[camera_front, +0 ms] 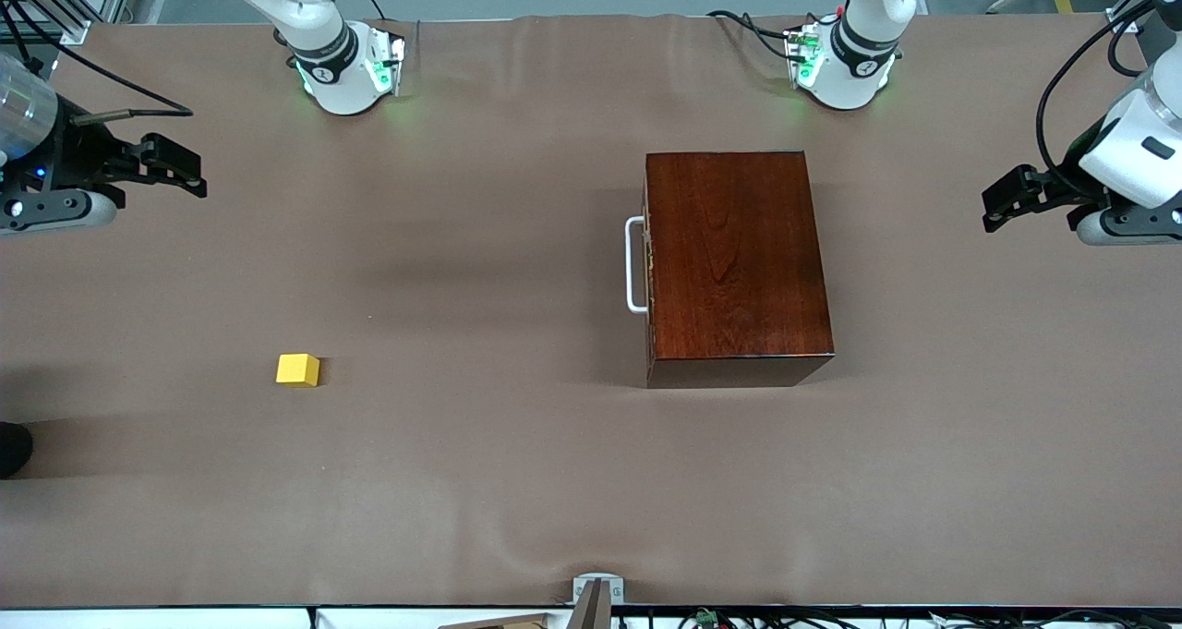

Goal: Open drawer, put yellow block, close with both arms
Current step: 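Raise the left gripper and move it toward the wooden box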

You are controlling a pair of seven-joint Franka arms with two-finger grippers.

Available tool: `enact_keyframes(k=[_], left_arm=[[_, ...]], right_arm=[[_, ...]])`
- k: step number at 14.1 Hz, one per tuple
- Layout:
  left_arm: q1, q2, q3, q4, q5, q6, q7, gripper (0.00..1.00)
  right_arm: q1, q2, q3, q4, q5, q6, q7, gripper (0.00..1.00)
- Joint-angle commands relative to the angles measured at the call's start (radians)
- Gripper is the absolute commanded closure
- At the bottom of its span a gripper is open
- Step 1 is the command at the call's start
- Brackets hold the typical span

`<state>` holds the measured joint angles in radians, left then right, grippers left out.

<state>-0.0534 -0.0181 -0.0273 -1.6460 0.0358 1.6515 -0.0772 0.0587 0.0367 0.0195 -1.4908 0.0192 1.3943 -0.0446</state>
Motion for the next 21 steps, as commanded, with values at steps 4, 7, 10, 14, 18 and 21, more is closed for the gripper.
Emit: enact_keyframes(k=[4,7,10,14,18,21], left_arm=[[0.001,0.017,-0.005,0.028,-0.013,0.002,-0.007,0.0],[-0.005,0.024,-0.006,0.028,-0.011,0.002,-0.013,0.0],[0.003,0.046,-0.008,0.051,-0.016,0.002,-0.006,0.0],[-0.049,0.058,-0.037,0.089,-0.069,-0.006,-0.039,0.0],[-0.15,0.121,-0.095,0.144,-0.091,-0.015,-0.126,0.0],[-0.265,0.186,-0.109,0.233,-0.083,-0.094,-0.312,0.0]], right_arm=[[0.012,-0.001,0.0,-0.006,0.005,0.017,0.003,0.0],[0.009,-0.001,-0.001,-0.008,0.005,0.009,0.003,0.0],[0.012,0.0,0.0,-0.006,0.005,0.017,0.003,0.0],[0.016,0.0,0.0,-0.008,0.007,0.008,0.005,0.0],[0.018,0.002,0.0,-0.008,0.008,0.014,0.003,0.0],[0.018,0.002,0.0,-0.006,0.008,0.014,0.003,0.0]])
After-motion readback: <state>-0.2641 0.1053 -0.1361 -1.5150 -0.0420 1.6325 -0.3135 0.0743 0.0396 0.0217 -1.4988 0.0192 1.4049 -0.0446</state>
